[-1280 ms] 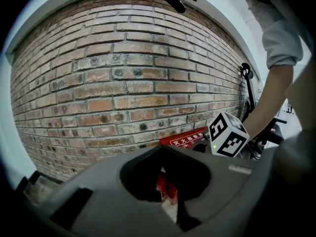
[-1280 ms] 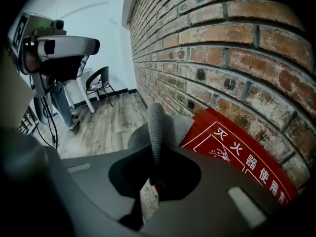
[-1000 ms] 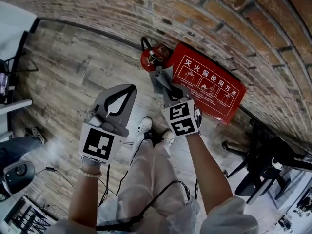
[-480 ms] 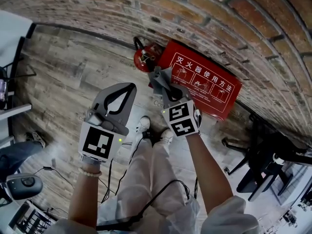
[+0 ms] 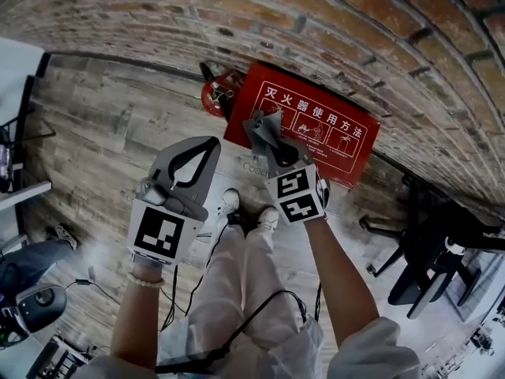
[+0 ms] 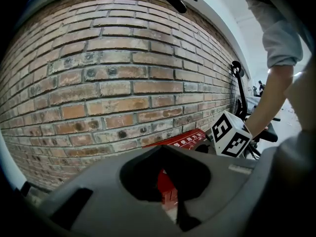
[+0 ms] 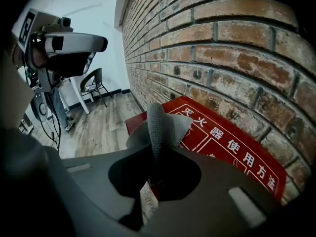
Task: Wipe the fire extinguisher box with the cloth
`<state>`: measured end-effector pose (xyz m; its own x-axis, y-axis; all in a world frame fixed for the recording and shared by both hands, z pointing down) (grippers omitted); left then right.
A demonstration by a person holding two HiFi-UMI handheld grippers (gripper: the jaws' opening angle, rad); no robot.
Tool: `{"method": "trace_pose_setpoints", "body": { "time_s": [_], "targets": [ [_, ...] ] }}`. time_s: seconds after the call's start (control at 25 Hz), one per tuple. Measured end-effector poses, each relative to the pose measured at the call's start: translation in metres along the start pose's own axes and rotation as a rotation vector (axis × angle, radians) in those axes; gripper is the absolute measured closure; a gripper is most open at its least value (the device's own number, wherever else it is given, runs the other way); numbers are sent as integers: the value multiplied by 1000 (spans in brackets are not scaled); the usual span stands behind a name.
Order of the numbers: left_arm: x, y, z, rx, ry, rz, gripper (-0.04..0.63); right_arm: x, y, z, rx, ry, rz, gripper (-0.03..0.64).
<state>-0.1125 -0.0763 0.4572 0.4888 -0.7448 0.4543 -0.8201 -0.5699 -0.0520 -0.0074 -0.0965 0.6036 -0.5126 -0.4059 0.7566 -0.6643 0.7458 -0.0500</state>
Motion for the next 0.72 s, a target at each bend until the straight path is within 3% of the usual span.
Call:
{"method": "trace_pose_setpoints", "body": {
  "time_s": [0.4, 0.72],
  "targets": [
    [14, -26, 13, 18, -2, -38, 597, -28, -28, -31, 71, -4, -55, 597],
    [23, -43, 23, -9, -14, -59, 597, -52, -50, -56, 108, 4, -94, 597]
  ]
}}
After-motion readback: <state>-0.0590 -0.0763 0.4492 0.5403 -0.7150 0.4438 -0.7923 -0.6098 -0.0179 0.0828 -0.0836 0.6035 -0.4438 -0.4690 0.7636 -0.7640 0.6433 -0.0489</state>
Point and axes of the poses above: the fingertips, and each gripper's own axes: x forward along the fingers, y to its left, z out of its top, the point moved 2 cm from there along -x, backward along the fingers, and after that the axes turned 3 degrees about x, right-handed, at the moved point
